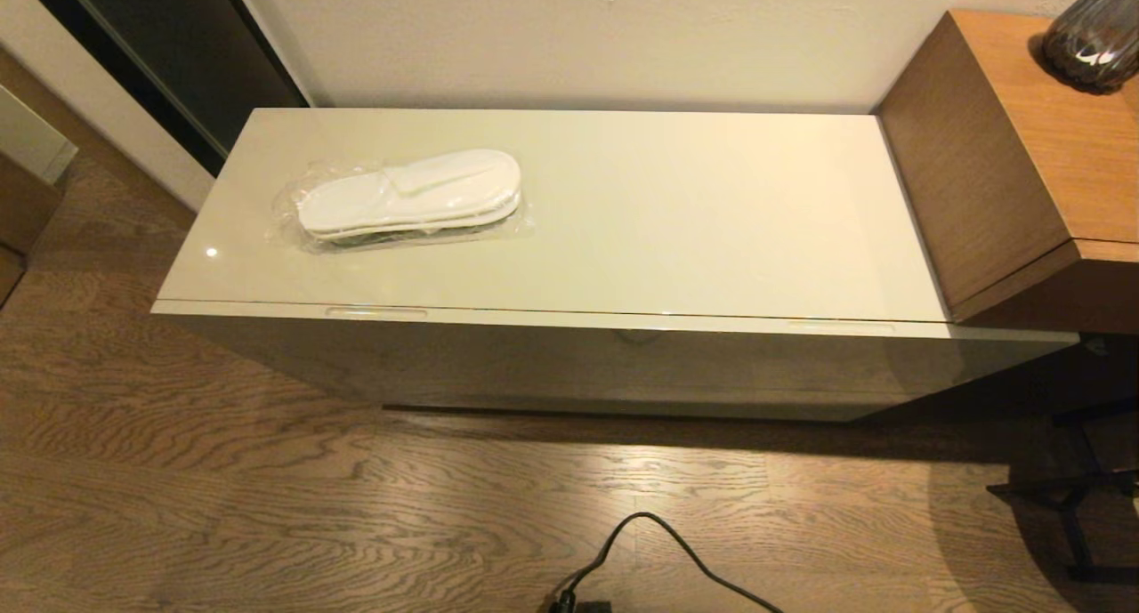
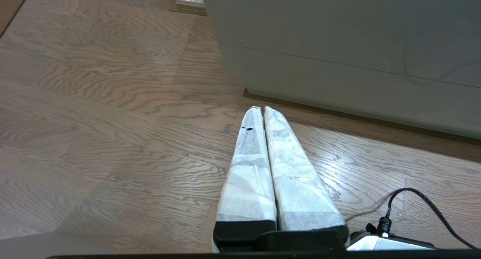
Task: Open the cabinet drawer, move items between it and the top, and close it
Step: Open the drawer
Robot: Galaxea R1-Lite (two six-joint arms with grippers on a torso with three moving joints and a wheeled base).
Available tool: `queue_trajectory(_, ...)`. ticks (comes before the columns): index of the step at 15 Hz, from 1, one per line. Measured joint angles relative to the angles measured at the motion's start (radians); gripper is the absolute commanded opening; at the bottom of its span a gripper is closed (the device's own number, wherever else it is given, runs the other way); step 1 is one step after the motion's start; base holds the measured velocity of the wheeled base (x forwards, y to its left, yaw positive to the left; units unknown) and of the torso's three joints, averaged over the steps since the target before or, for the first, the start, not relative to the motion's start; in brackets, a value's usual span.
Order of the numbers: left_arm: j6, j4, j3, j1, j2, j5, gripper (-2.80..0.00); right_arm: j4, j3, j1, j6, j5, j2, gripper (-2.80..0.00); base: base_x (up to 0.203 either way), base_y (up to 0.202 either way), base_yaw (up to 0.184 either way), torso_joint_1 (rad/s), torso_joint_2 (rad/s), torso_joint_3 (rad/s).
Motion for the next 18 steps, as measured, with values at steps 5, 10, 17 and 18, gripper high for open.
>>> queue_trajectory(5,0.0,0.0,0.0,0.0,0.0,0.0,-2.8,0.0,0.0,0.0,-0.001,0.0,0.0,-2.8,0.0,0.0,0.0,0.0,0.0,0.0)
queue_trajectory(10,0.0,0.0,0.0,0.001,0.0,0.0,-2.8,-0.001,0.0,0.0,-0.01,0.001,0.0,-2.8,0.0,0.0,0.0,0.0,0.0,0.0)
queue_trajectory(17,0.0,0.0,0.0,0.0,0.0,0.0,-2.8,0.002,0.0,0.0,-0.012,0.003,0.0,-2.8,0.0,0.0,0.0,0.0,0.0,0.0)
queue_trajectory(18,0.0,0.0,0.0,0.0,0.0,0.0,-2.8,0.002,0.0,0.0,-0.012,0.003,0.0,-2.8,0.0,0.0,0.0,0.0,0.0,0.0)
